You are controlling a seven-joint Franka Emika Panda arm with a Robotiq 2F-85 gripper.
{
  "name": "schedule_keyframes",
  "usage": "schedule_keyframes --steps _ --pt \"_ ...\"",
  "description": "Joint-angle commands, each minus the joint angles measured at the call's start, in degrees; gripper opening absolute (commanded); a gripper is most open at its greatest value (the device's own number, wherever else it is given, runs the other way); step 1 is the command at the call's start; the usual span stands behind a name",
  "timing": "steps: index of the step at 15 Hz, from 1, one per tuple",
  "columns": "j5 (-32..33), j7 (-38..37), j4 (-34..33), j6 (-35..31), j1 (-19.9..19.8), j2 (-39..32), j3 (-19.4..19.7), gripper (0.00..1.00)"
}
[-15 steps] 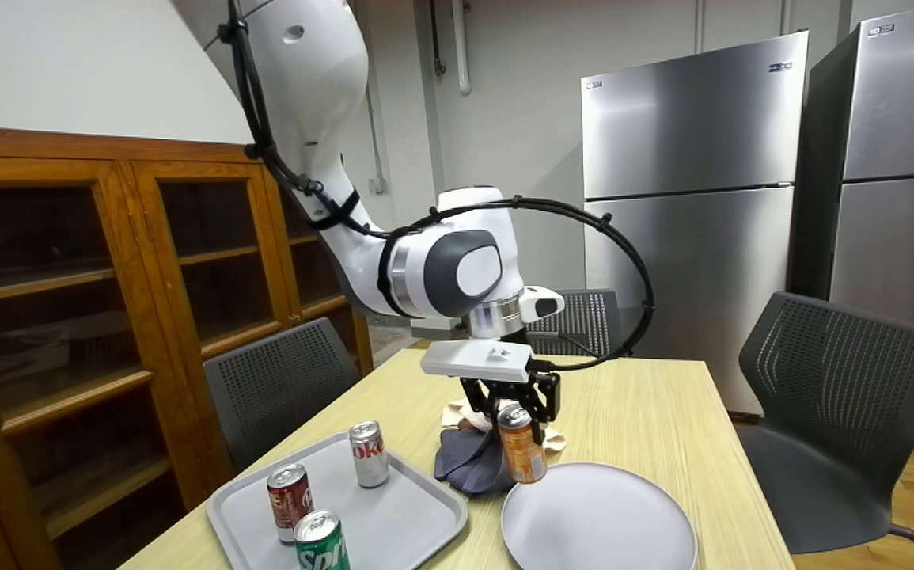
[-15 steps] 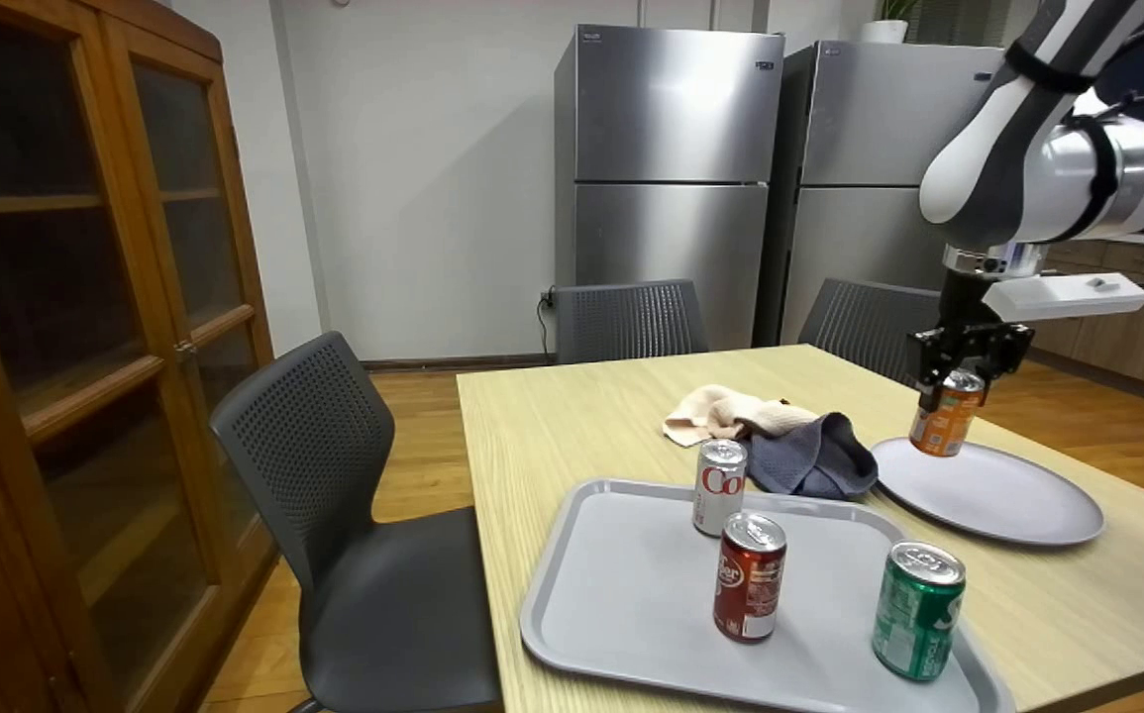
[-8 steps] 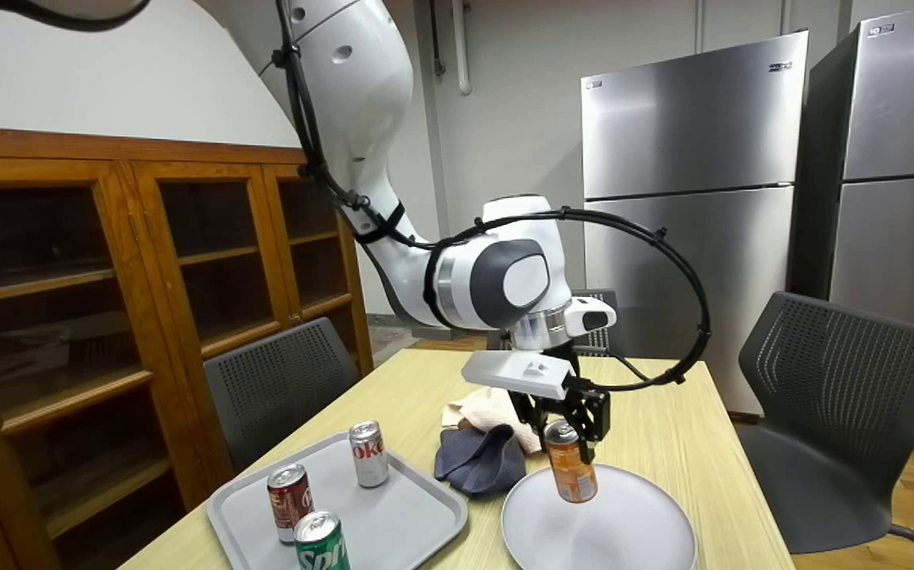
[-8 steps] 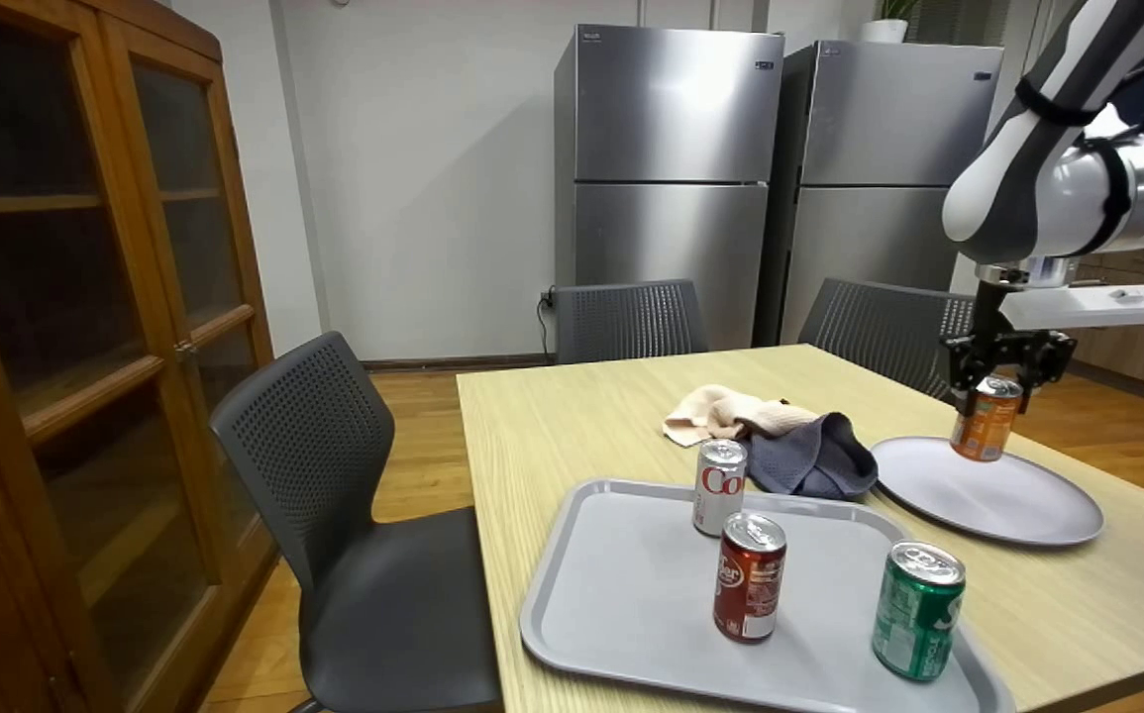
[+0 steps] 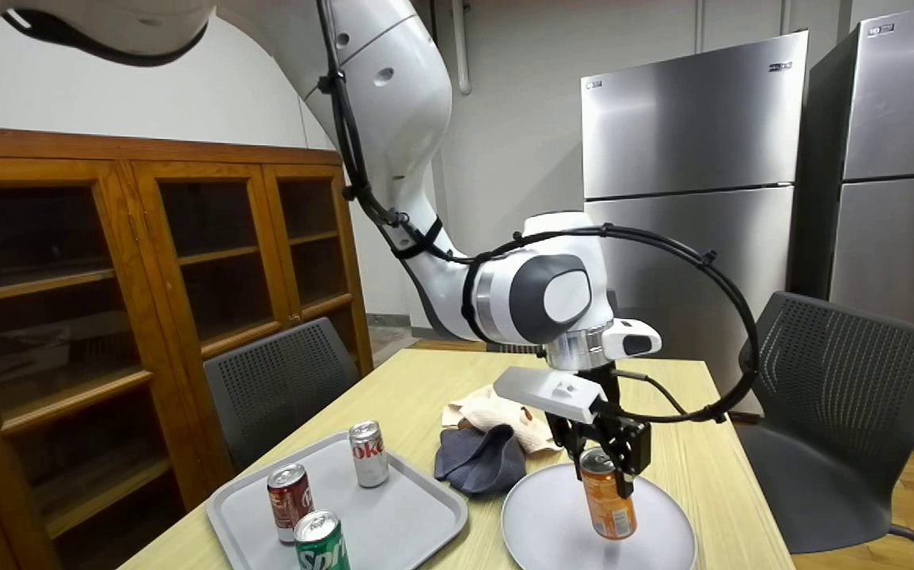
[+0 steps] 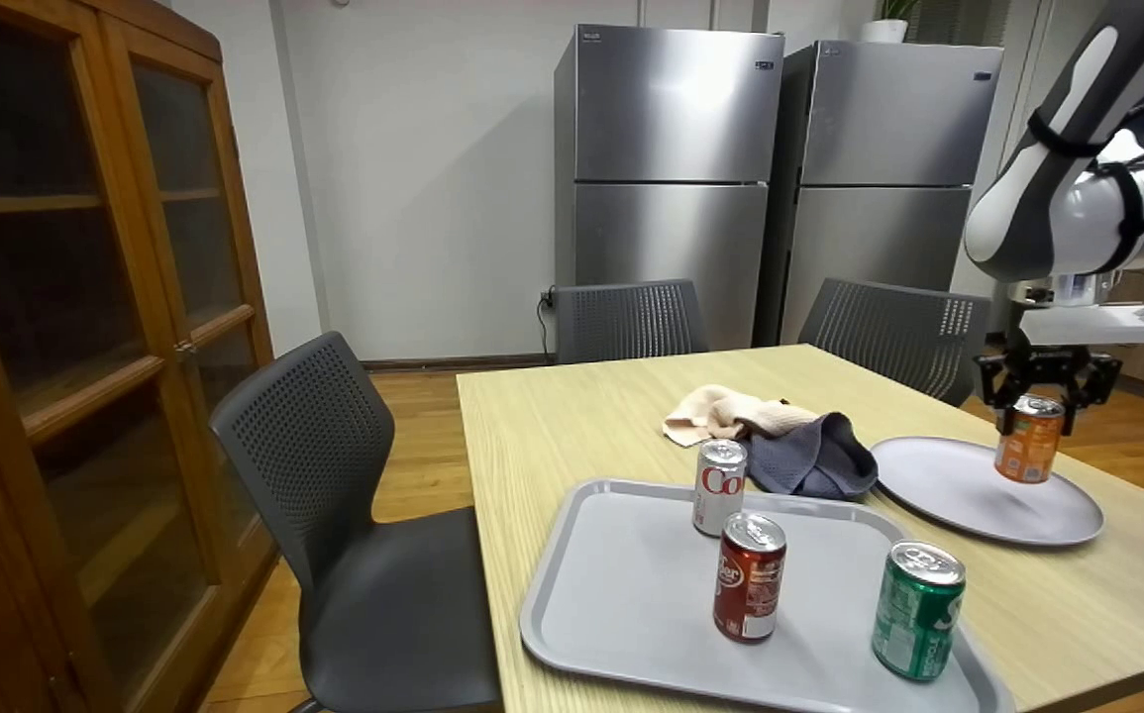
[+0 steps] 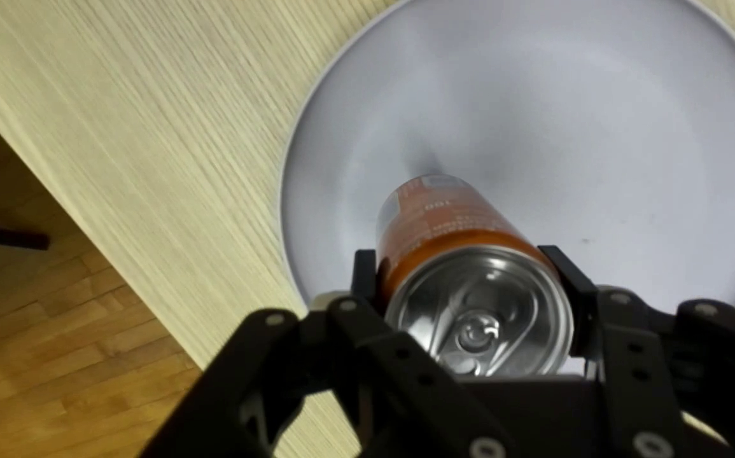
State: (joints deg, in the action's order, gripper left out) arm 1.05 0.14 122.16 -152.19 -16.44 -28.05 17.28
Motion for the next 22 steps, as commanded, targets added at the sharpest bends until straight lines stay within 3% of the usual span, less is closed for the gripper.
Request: schedule_keyframes --steps 1,6,15,16,19,22 --pt "-1.2 -2.0 -3.7 5.0 -1.3 -2.0 -0.3 0.38" --pt "-2.9 -1.8 -5.2 7.7 -2.6 -3.7 -1.0 0.38" --pt "-4.0 -0.3 -4.4 6.8 -3.0 -3.7 -1.8 0.38" --pt "-3.8 -0.2 -4.2 6.9 -2.9 -3.5 -1.7 0.88" --pt "-3.2 0.0 -3.5 6.7 -2.6 -2.5 -1.4 0.99" --pt "-1.6 -0.9 -2.5 7.0 -1.4 -0.2 -0.1 1.0"
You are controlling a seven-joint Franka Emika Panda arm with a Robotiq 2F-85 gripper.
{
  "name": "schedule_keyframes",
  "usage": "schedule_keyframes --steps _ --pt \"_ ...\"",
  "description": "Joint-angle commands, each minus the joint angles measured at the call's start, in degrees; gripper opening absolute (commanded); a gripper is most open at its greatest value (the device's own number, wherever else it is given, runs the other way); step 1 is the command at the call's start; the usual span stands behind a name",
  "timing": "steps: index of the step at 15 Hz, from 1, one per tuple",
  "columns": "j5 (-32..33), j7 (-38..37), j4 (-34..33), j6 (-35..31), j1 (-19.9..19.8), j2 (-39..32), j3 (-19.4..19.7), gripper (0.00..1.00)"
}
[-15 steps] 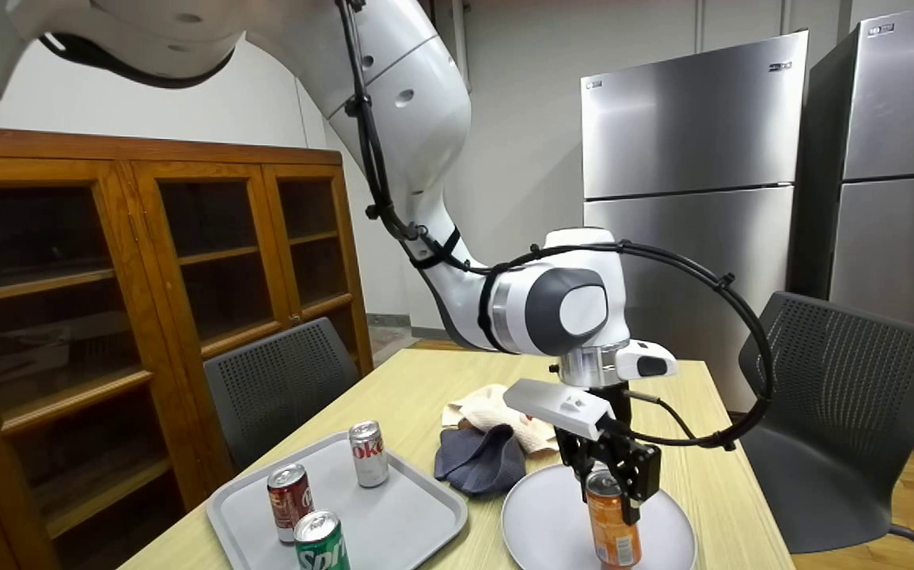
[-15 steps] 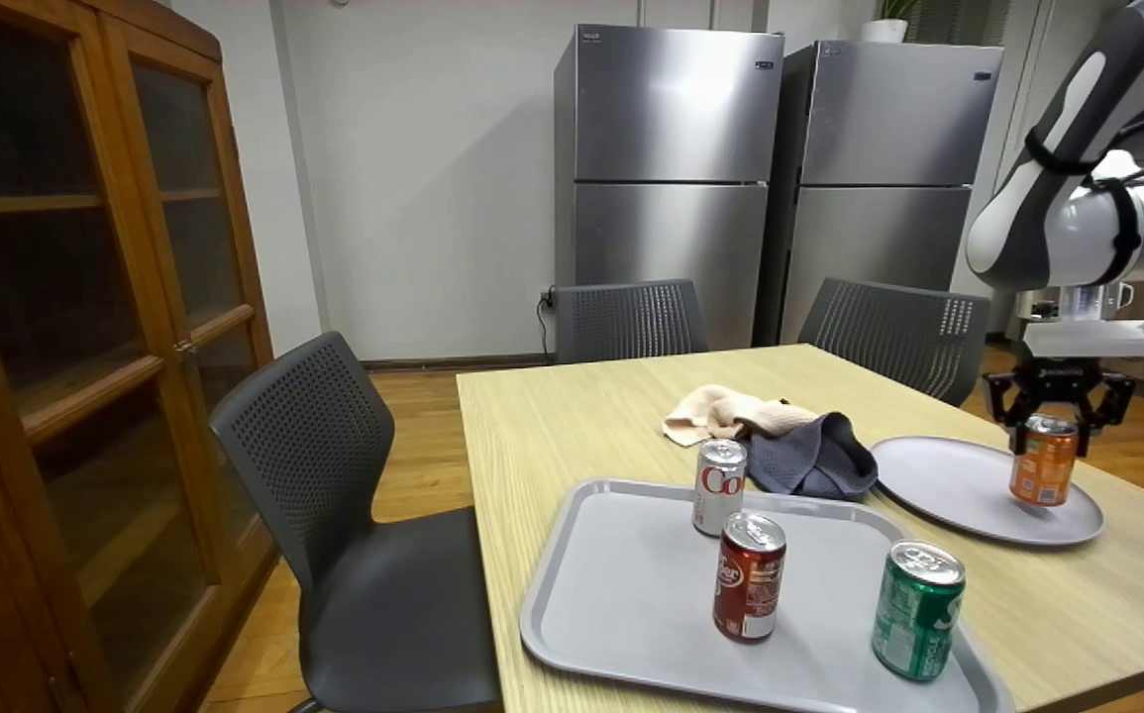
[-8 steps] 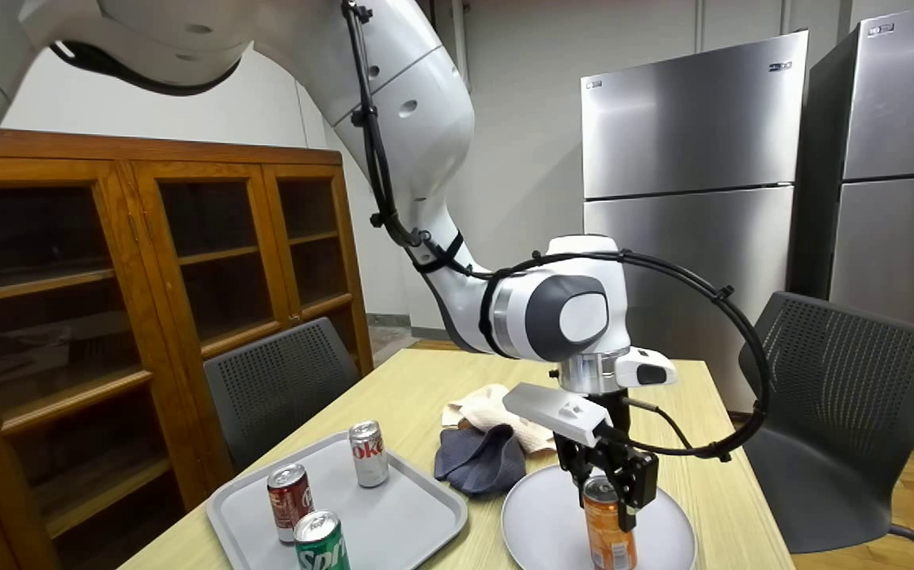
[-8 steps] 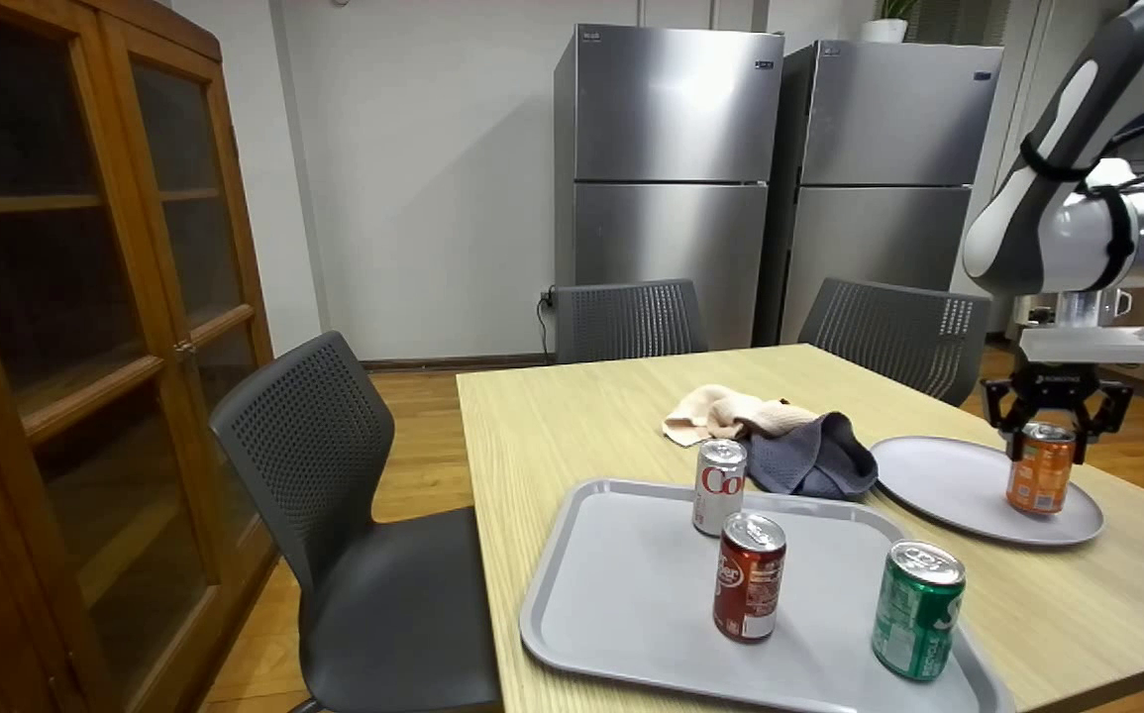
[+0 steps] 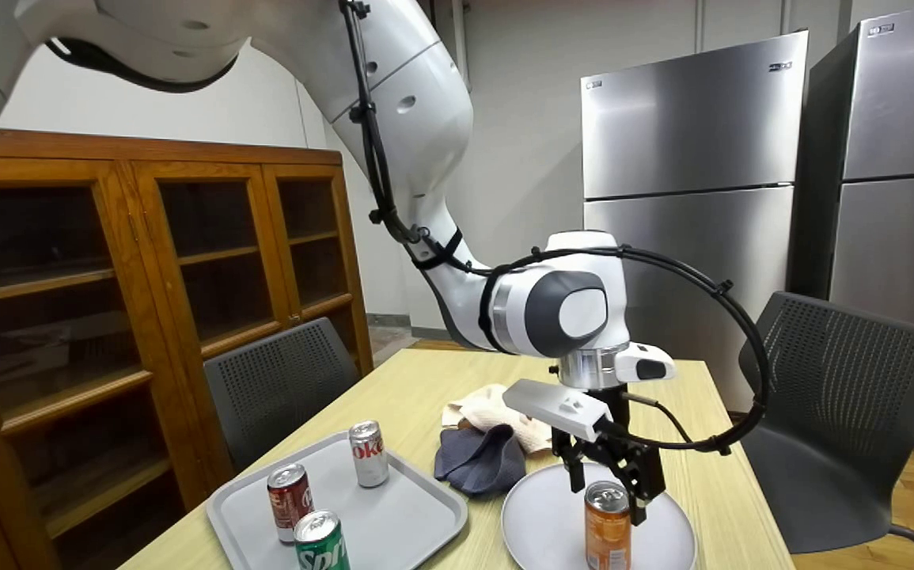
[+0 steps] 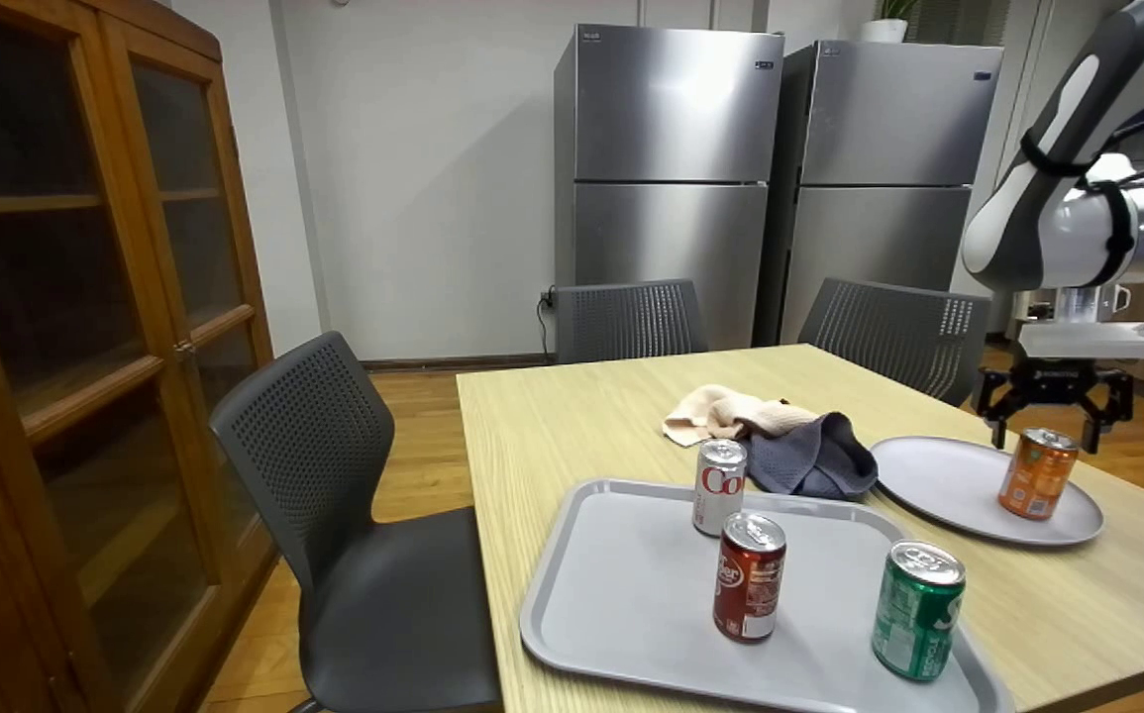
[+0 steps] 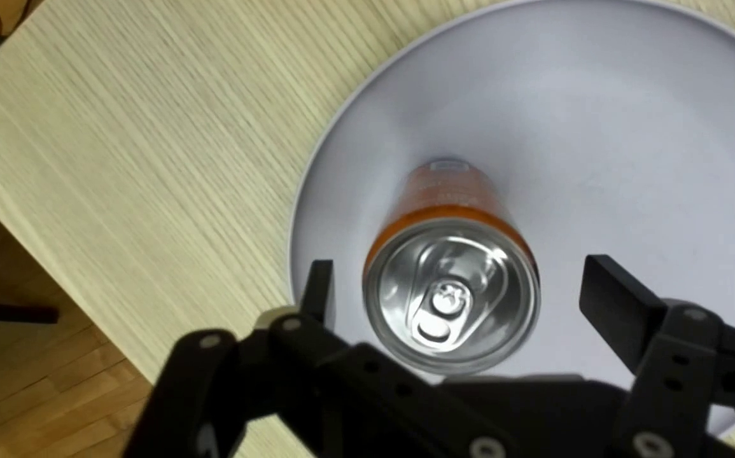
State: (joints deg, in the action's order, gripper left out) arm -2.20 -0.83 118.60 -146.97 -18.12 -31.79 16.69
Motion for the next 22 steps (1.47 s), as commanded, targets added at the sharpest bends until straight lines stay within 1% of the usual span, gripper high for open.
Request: schedule_keyframes --steps 1,4,6,10,13,15,22 --pt "2.8 -0.7 1.4 2.7 0.9 4.7 1.5 1.0" --pt "5.4 -0.8 2.7 3.5 1.6 8.4 2.8 1.0" --pt "6.9 -0.2 3.7 3.3 1.8 10.9 2.9 1.0" --pt "9.0 0.9 5.9 2.2 2.5 14.8 1.6 1.0" --pt "8.8 1.8 7.3 2.1 3.6 16.3 0.0 1.0" --pt "9.8 1.7 8.3 1.8 5.0 16.8 -0.8 1.0" --pt "8.7 4.9 10.0 1.3 7.8 17.4 -5.7 1.0"
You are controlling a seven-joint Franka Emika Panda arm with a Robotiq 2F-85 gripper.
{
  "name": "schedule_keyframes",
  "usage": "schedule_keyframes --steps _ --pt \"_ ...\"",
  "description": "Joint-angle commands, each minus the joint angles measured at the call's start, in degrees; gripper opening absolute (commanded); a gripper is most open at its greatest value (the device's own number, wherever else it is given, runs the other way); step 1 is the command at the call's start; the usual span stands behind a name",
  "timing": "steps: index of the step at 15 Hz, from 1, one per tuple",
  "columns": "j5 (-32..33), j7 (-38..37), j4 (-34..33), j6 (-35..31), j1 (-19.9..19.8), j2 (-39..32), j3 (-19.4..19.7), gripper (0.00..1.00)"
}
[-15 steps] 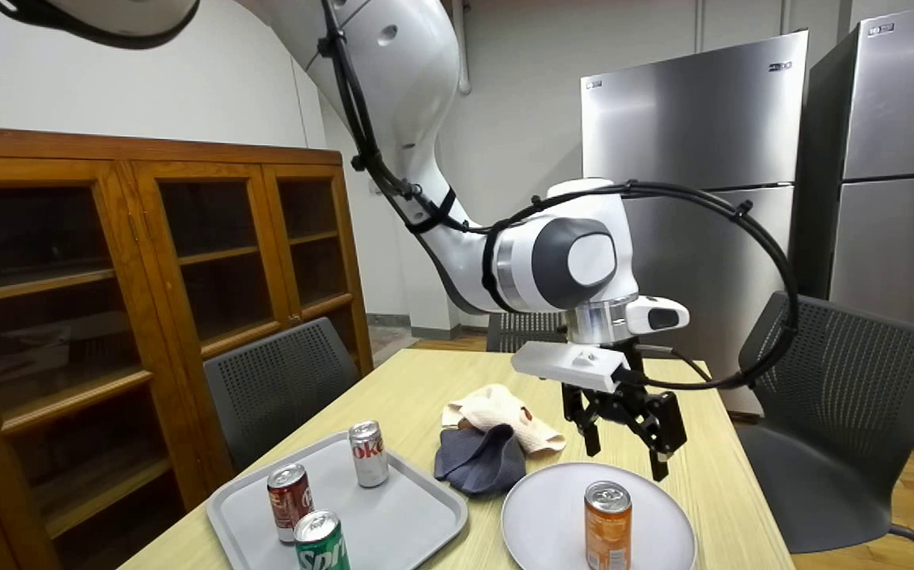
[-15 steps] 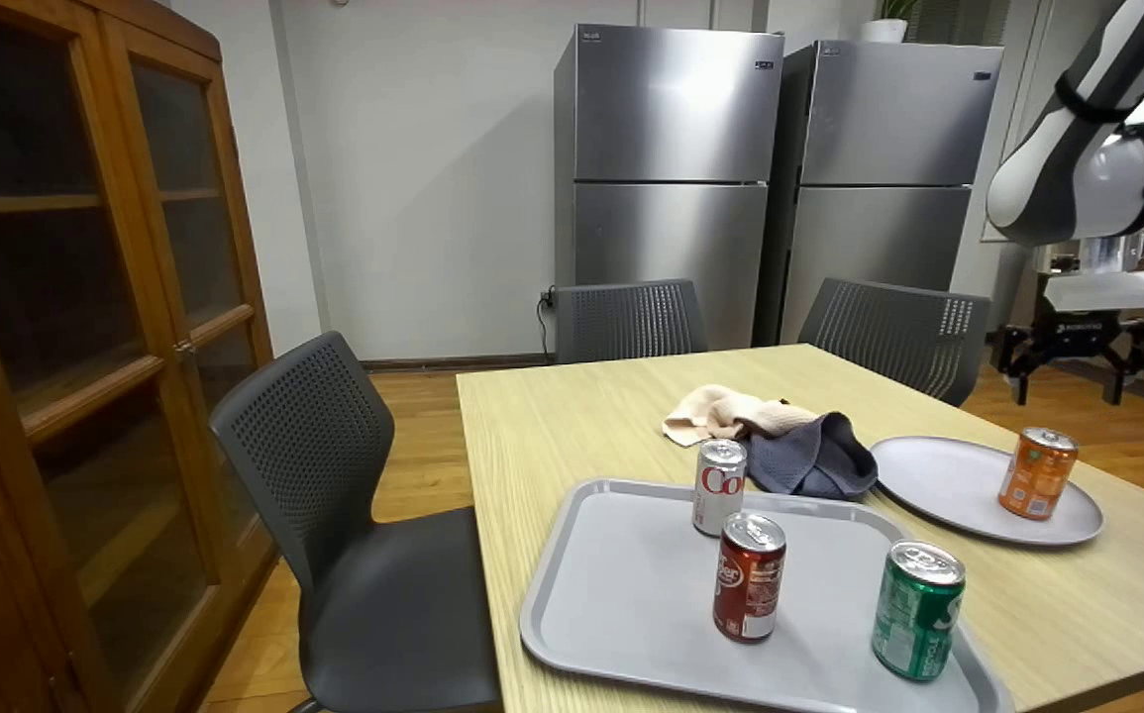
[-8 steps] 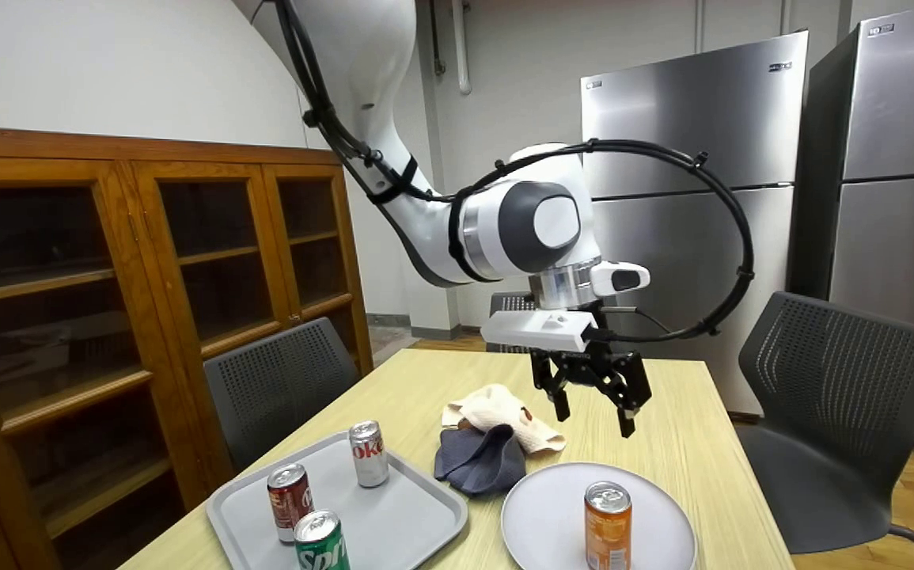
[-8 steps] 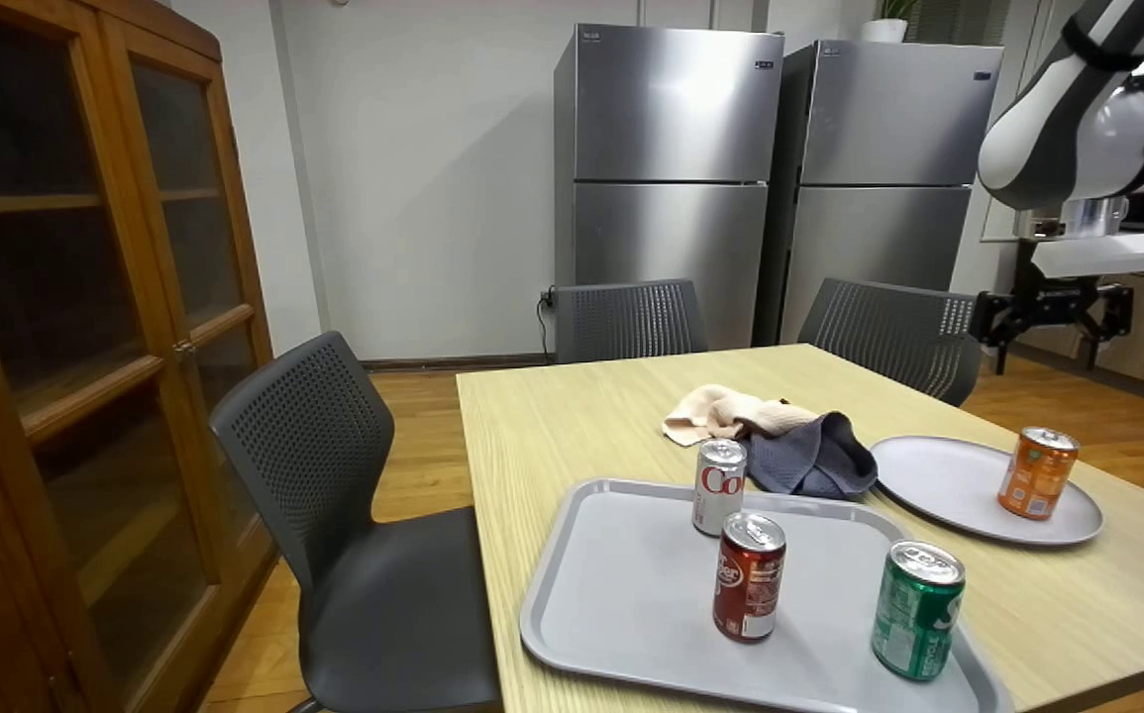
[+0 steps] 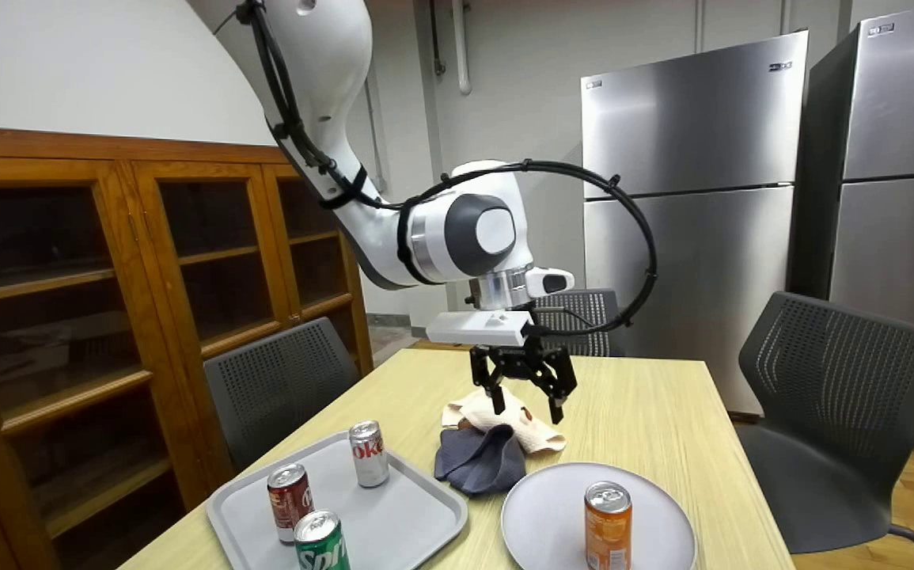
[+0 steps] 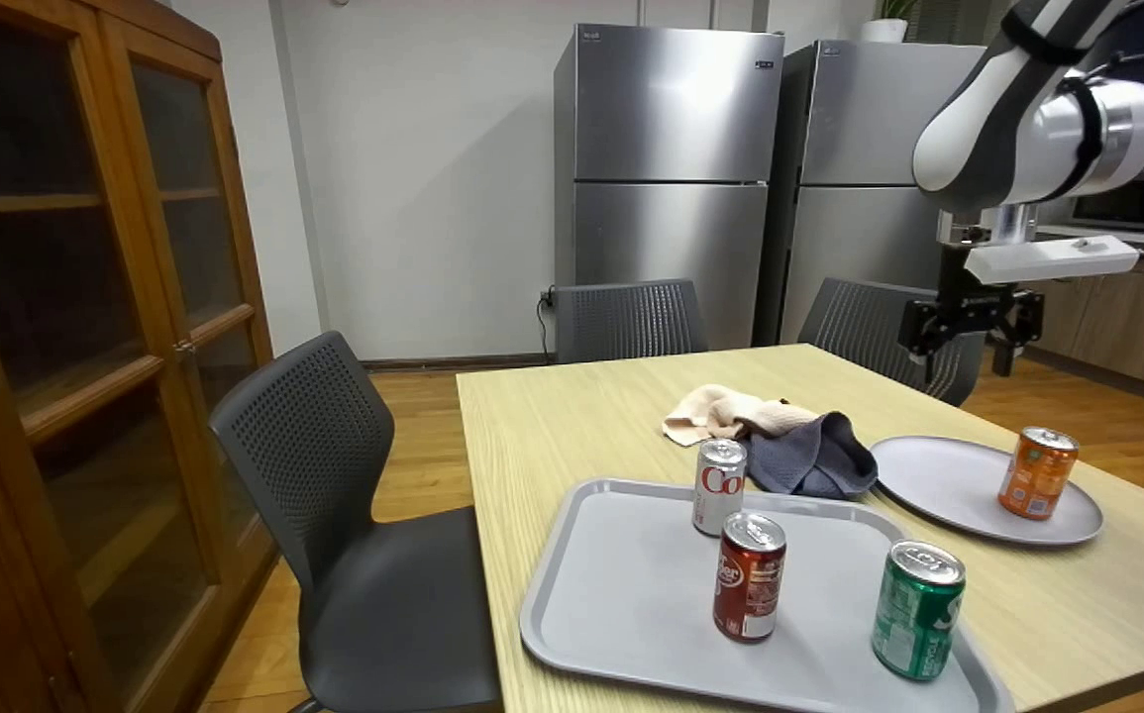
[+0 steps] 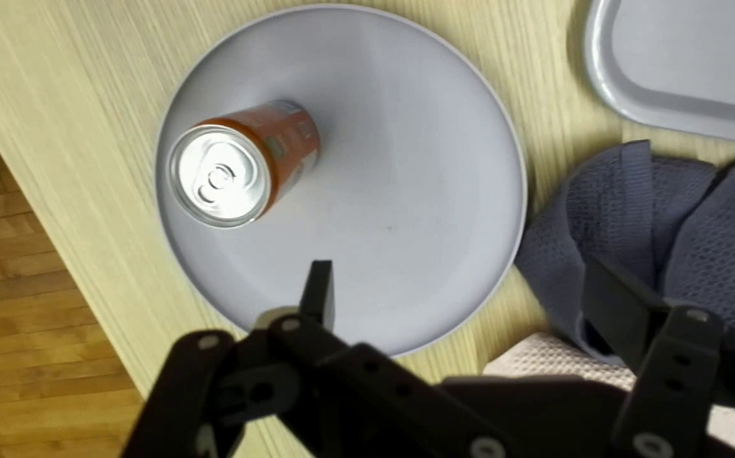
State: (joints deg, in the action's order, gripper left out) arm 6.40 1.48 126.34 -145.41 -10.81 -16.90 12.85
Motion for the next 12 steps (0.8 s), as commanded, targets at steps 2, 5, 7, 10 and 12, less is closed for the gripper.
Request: schedule_keyframes --steps 2,5,7,10,12 --pt "-0.3 3.8 2.6 -0.2 1.1 2.7 -3.3 1.0" --pt "-1.1 5.7 2.5 -0.5 2.0 2.2 -5.5 1.0" --pt "-2.1 7.0 2.1 -0.6 2.4 1.8 -7.1 1.0" --pt "-3.9 9.3 1.5 -0.7 2.9 1.2 -9.6 1.0" --pt "-5.1 11.1 1.3 -0.6 3.4 0.9 -11.2 1.0"
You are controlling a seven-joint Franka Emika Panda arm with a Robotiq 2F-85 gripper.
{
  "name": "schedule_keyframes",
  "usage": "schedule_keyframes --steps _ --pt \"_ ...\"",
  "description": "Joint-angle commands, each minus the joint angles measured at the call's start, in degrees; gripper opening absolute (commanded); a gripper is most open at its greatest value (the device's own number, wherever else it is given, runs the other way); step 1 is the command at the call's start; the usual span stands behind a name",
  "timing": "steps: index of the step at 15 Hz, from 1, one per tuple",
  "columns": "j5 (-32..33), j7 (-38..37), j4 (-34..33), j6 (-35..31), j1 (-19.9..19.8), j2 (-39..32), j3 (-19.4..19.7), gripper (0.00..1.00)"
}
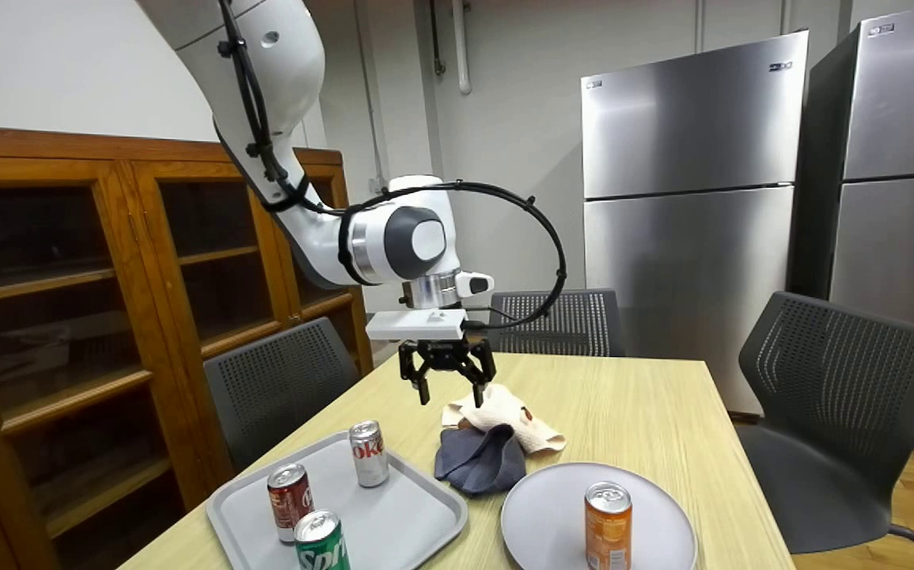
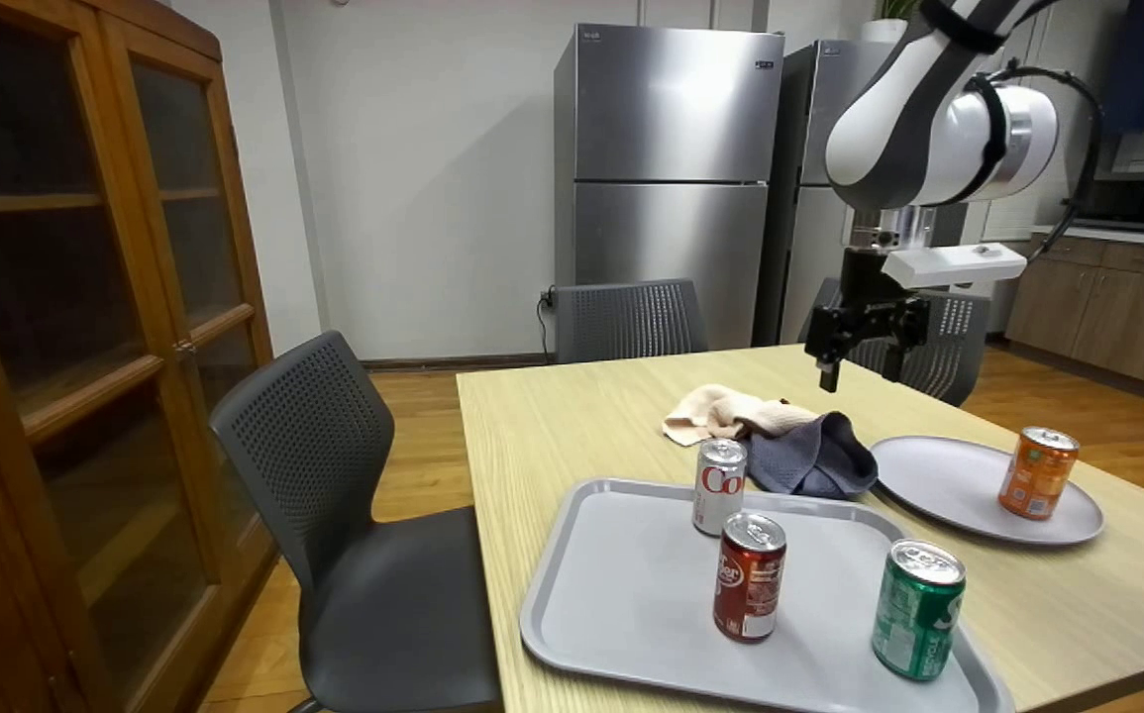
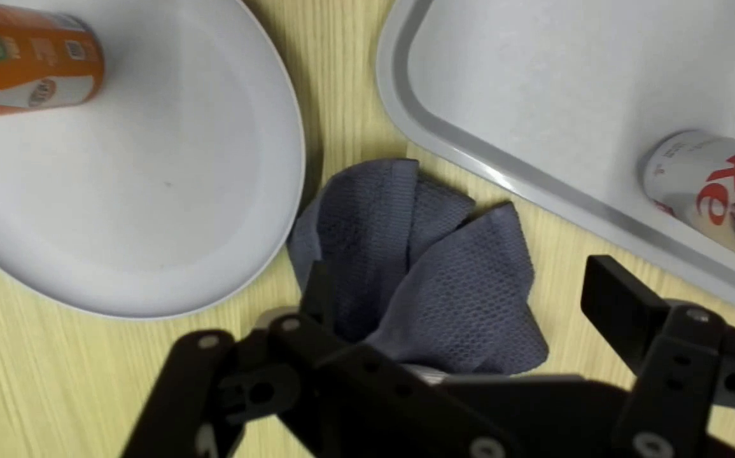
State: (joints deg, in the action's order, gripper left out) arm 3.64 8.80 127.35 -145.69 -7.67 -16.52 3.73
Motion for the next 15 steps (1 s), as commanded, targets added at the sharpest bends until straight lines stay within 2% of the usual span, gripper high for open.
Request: schedule_keyframes --steps 1,10,15 --pt "-2.8 4.8 0.2 -0.2 0.6 0.4 -2.9 1.0" --pt "-6.5 13.4 -1.4 0.2 2.7 -0.9 -9.1 1.0" --pt "-5.3 11.7 -0.8 0.2 3.9 -0.9 -8.8 1.0"
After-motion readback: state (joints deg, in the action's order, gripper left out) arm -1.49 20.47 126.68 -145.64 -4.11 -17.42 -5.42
